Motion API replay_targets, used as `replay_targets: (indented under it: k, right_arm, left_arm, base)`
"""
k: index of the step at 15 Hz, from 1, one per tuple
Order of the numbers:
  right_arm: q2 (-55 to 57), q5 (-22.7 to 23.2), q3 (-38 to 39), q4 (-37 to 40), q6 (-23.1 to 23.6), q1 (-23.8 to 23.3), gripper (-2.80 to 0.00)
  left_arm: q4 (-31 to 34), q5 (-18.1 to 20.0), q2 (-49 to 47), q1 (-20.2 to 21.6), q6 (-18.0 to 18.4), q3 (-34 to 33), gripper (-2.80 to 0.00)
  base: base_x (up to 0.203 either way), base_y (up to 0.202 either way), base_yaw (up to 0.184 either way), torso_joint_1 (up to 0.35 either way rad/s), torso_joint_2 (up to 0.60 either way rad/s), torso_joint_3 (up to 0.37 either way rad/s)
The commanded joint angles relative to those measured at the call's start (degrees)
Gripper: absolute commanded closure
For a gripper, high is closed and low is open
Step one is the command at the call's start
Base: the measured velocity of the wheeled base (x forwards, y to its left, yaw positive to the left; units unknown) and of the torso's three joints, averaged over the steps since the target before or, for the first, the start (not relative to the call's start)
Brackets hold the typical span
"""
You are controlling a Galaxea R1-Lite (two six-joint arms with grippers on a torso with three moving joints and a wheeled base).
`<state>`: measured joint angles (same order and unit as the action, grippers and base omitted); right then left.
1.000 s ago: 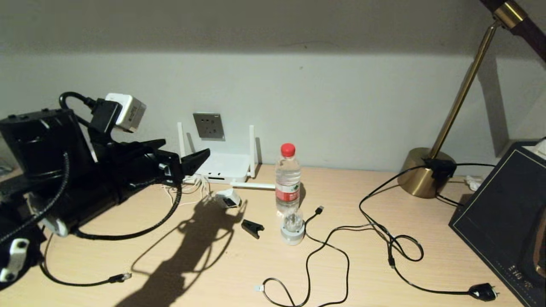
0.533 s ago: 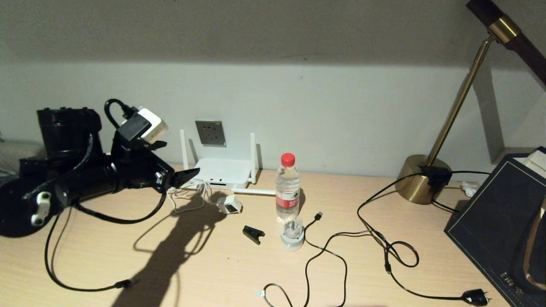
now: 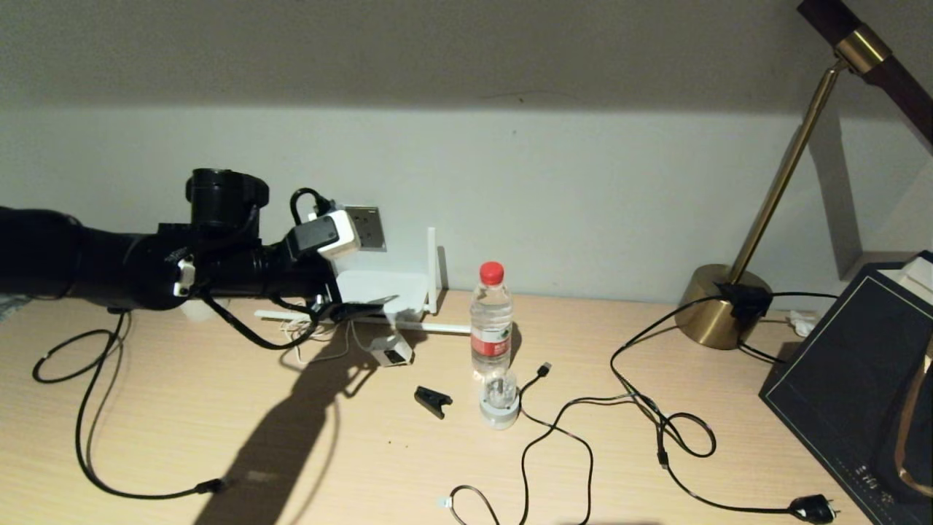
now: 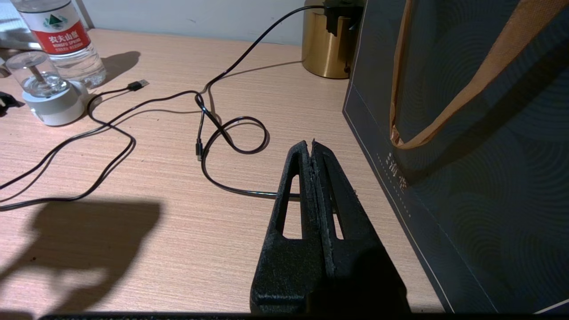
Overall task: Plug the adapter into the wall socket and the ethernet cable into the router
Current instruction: Pick up plug
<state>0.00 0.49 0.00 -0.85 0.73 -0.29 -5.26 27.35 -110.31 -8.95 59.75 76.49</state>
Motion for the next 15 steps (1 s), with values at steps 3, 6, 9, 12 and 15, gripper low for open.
replay_targets:
  k: [3, 6, 9, 12, 15]
  right_arm:
    - [0.1, 0.0, 0.3, 0.0, 0.1, 0.0, 0.00]
    - [0.1, 0.0, 0.3, 0.0, 0.1, -0.1, 0.00]
    - [0.1, 0.0, 0.3, 0.0, 0.0, 0.0, 0.00]
    - [0.1, 0.0, 0.3, -0.1, 0.0, 0.0, 0.00]
    - [0.0, 0.0, 0.3, 0.0, 0.0, 0.0, 0.00]
  left_arm:
    - [21.9, 2.8, -2.1, -0.8, 13.4, 5.3, -2.80]
    - [24.4, 2.8, -3.1, -0.9, 14.2, 7.1, -2.80]
    - [27.9, 1.3, -6.8, -0.8, 16.4, 13.1, -2.80]
    - [34.5, 0.9, -9.7, -0.8, 18.4, 18.8, -2.80]
    - [41.6, 0.2, -14.9, -0.8, 21.1, 28.4, -2.80]
  base:
    - [0.000, 0.000, 0.000, 0.000, 0.00, 0.000]
    - [0.000, 0.000, 0.000, 0.000, 0.00, 0.000]
    - [0.000, 0.000, 0.000, 0.000, 0.00, 0.000]
    - [0.000, 0.000, 0.000, 0.000, 0.00, 0.000]
    - [0.000, 0.000, 0.000, 0.000, 0.00, 0.000]
